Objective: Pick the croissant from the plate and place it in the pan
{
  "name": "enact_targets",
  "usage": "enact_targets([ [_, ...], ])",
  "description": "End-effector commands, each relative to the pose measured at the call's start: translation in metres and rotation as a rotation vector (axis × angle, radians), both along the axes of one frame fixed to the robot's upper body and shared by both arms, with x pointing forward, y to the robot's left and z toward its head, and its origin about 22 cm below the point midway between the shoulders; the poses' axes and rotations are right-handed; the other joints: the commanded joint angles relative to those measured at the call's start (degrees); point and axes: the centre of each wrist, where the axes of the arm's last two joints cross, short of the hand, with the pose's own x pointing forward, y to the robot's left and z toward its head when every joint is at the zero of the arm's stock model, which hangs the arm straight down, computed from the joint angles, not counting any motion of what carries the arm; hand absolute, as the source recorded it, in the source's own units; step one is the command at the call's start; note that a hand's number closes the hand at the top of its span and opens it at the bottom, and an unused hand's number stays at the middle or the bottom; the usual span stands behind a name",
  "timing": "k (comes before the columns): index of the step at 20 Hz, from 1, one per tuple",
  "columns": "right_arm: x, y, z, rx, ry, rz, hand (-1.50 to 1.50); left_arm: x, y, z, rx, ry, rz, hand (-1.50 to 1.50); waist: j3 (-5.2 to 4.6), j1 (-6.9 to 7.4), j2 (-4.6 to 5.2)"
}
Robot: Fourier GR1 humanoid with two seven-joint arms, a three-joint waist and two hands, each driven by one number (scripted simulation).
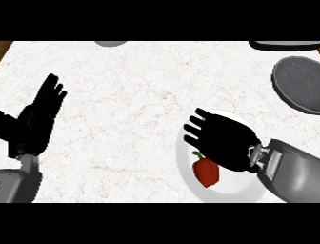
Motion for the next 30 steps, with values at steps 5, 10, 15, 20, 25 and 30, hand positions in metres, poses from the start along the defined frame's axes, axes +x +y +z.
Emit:
enact_targets([
  [5, -0.029, 0.018, -0.023, 0.009, -0.021, -0.001, -1.5, -0.003, 0.005, -0.008, 0.008, 0.003, -0.006, 0.0, -0.01, 0.07, 0.04],
  [10, -0.016, 0.026, -0.037, -0.028, -0.05, -0.042, -1.5, -0.01, -0.008, -0.004, -0.004, -0.015, 0.004, 0.0, 0.0, 0.36, 0.07],
  [15, 0.016, 0.027, -0.039, -0.035, -0.074, -0.07, -1.5, 0.001, -0.012, 0.014, -0.004, 0.005, -0.02, 0.0, 0.01, 0.42, 0.13],
  [20, 0.024, 0.009, -0.057, -0.045, -0.04, -0.061, -1.5, -0.011, -0.001, 0.004, -0.014, -0.005, -0.012, 0.0, 0.0, 0.46, 0.12],
  [25, 0.035, 0.01, -0.082, -0.084, -0.043, -0.079, -1.5, -0.013, 0.002, -0.011, 0.001, -0.012, 0.006, 0.0, 0.0, 0.47, 0.14],
  [30, 0.03, 0.021, -0.101, -0.045, -0.018, -0.078, -1.5, -0.001, 0.012, -0.001, 0.015, -0.008, 0.002, 0.0, 0.0, 0.38, 0.15],
])
